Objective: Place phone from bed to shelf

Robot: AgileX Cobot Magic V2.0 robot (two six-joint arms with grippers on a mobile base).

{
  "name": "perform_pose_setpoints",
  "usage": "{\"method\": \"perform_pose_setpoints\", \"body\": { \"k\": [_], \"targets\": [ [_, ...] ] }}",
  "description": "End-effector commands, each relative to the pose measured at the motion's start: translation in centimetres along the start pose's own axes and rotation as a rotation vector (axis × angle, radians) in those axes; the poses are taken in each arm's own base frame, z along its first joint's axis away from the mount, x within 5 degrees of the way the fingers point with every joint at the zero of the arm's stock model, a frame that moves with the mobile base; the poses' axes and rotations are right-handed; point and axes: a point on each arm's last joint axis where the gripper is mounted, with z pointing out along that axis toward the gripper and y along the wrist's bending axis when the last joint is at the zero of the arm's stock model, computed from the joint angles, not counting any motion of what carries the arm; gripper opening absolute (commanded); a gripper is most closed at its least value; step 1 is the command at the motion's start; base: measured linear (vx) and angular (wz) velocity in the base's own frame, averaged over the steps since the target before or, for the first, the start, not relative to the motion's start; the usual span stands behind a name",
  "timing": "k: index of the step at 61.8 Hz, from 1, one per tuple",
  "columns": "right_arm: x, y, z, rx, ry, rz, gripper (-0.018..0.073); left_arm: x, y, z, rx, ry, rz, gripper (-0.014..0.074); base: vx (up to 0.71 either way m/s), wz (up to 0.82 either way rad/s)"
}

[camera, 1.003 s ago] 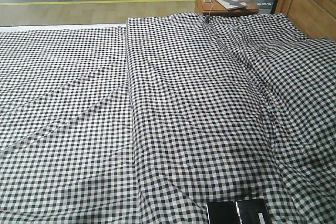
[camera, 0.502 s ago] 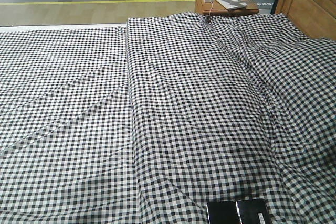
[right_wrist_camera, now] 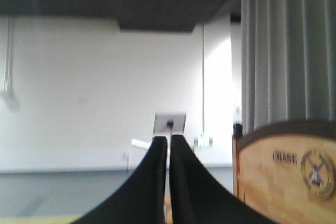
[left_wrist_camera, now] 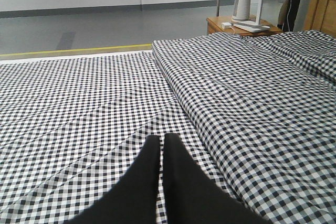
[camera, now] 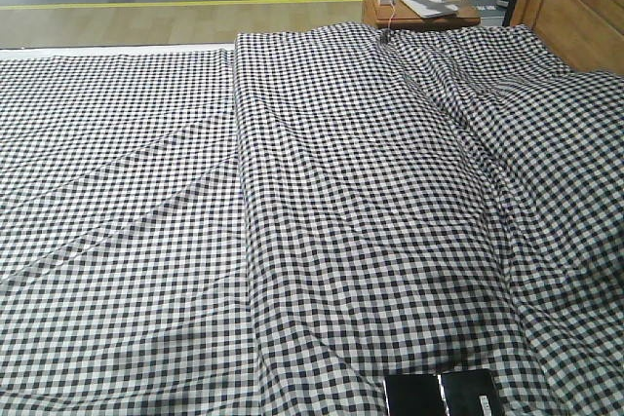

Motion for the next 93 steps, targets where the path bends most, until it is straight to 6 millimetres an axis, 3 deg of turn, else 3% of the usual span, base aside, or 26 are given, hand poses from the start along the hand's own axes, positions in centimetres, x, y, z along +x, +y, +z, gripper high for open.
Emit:
{"method": "perform_pose_setpoints", "body": {
  "k": [1,15,30,39,53,61,78,93],
  "targets": [
    [-1.3,0.0,2.1,0.001,0.029,-0.025,-0.0001,-0.6,0.1,0.0,-0.004,-0.076,-0.012,0.0001,0.00,0.00],
    [1.2,0.1,6.0,-0.011,0.293,-0.022,0.0008,-0.6,0.1,0.0,-0.004,-0.076,-0.012,0.0001,0.00,0.00],
    [4.8,0.2,7.9,-0.019,0.512,-0.020,0.0092,-0.6,0.1,0.0,-0.004,-0.076,-0.012,0.0001,0.00,0.00],
    [5.8,0.2,8.3,-0.021,0.576,-0.019,0.0247,-0.6,0.1,0.0,-0.004,-0.076,-0.012,0.0001,0.00,0.00],
    [5.8,0.2,8.3,-0.021,0.579,-0.019,0.0608,-0.6,0.1,0.0,-0.004,-0.076,-0.012,0.0001,0.00,0.00],
    [5.8,0.2,8.3,-0.021,0.581,-0.019,0.0718,-0.6,0.1,0.0,-0.004,-0.076,-0.012,0.0001,0.00,0.00],
    [5.9,0.2,8.2,-0.022,0.588,-0.019,0.0703,-0.6,0.1,0.0,-0.004,-0.076,-0.012,0.0001,0.00,0.00],
    [5.7,0.2,8.3,-0.020,0.565,-0.019,0.0623,-0.6,0.1,0.0,-0.004,-0.076,-0.012,0.0001,0.00,0.00]
  ]
}}
